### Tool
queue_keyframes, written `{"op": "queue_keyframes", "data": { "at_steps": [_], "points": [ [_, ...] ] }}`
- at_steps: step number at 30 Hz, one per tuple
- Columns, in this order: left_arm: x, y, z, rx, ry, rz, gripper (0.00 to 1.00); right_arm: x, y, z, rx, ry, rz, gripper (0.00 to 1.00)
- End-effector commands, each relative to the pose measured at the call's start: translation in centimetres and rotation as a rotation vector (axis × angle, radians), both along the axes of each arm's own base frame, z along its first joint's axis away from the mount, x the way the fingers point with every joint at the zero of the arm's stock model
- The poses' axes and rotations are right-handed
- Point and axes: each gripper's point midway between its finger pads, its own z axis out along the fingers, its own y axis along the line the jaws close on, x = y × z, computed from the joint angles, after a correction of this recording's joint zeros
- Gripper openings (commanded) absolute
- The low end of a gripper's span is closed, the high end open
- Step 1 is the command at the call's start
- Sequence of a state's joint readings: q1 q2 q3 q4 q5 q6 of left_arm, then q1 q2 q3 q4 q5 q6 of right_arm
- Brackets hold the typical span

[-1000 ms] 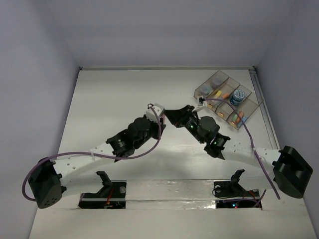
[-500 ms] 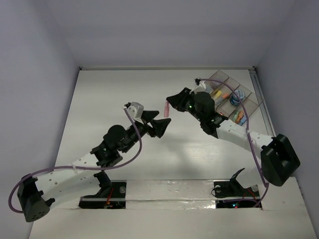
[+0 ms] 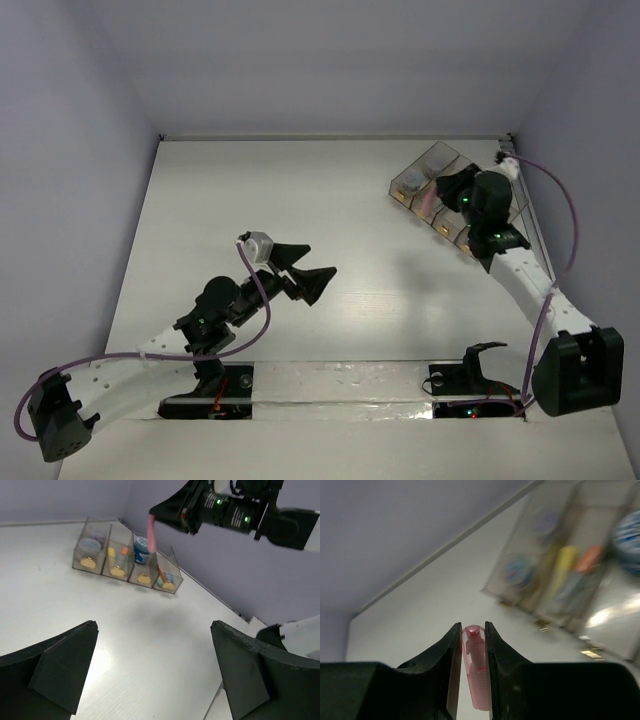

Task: Sort the stationery into containers
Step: Place the pen in the storage box.

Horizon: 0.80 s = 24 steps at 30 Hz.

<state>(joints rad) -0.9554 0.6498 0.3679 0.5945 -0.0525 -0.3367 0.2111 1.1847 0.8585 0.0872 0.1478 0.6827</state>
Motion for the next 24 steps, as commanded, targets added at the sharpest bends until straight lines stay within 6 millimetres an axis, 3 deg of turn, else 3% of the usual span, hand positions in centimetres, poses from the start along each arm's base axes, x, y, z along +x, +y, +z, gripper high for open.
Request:
{"op": "queue_keyframes", "data": {
  "at_steps": [1,4,9,18,24],
  "points": [
    [-2.0,-0.8,0.4,-0.070,-0.017,-0.110,0.96,-2.4,-10.3,-2.5,-0.099,0.095,-0.233,0.00],
    [-2.5,-1.1,-0.5,-0.061,-0.018,-0.143,0.97,-3.9,-15.6,-2.5,-0.120,0.123,-0.351,0.00],
    [-2.9,-0.6,-0.6,-0.048,-0.032,-0.147,0.97,-4.4,-20.6,-2.9,-0.227,0.210,-0.491,0.00],
    [-3.2,0.2,-0.5,-0.068,-0.029,-0.134,0.99,-1.1,-23.2,-5.9,-0.198,0.307,-0.516,0.00],
    [-3.0,0.2,-0.7,-0.066,-0.024,-0.124,0.99,1.3,-22.3,-8.3,-0.133,0.345,-0.449,0.22]
  ]
}}
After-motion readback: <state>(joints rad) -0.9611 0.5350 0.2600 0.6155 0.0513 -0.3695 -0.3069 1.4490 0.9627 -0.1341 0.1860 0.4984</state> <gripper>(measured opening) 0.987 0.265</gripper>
